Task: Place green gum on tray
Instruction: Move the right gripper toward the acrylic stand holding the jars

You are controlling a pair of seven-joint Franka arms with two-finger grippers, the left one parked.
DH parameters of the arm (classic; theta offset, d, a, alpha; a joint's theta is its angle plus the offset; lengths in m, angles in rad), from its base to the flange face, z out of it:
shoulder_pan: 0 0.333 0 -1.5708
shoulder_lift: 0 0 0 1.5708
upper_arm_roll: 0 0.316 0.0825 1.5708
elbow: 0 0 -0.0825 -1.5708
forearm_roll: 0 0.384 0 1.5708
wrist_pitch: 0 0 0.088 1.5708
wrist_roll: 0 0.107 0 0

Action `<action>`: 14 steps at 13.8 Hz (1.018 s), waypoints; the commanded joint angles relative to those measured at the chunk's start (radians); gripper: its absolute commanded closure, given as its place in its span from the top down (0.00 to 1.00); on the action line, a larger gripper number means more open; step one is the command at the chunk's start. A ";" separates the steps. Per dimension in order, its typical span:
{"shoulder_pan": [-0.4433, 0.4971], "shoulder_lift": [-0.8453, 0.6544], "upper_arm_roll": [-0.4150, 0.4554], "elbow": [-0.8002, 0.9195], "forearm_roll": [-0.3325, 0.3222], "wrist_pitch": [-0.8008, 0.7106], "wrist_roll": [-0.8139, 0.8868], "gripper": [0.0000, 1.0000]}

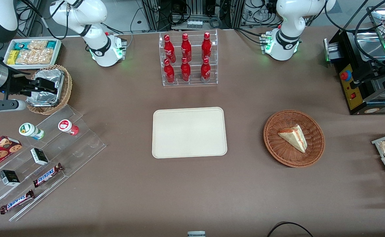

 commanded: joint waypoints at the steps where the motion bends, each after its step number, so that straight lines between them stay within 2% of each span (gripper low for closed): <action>1: 0.000 -0.001 0.001 0.000 -0.020 0.019 -0.008 1.00; 6: -0.003 -0.015 0.000 -0.043 -0.025 0.063 -0.014 1.00; 11: -0.040 -0.110 -0.014 -0.249 -0.028 0.239 -0.318 1.00; 14: -0.066 -0.138 -0.034 -0.343 -0.066 0.359 -0.549 1.00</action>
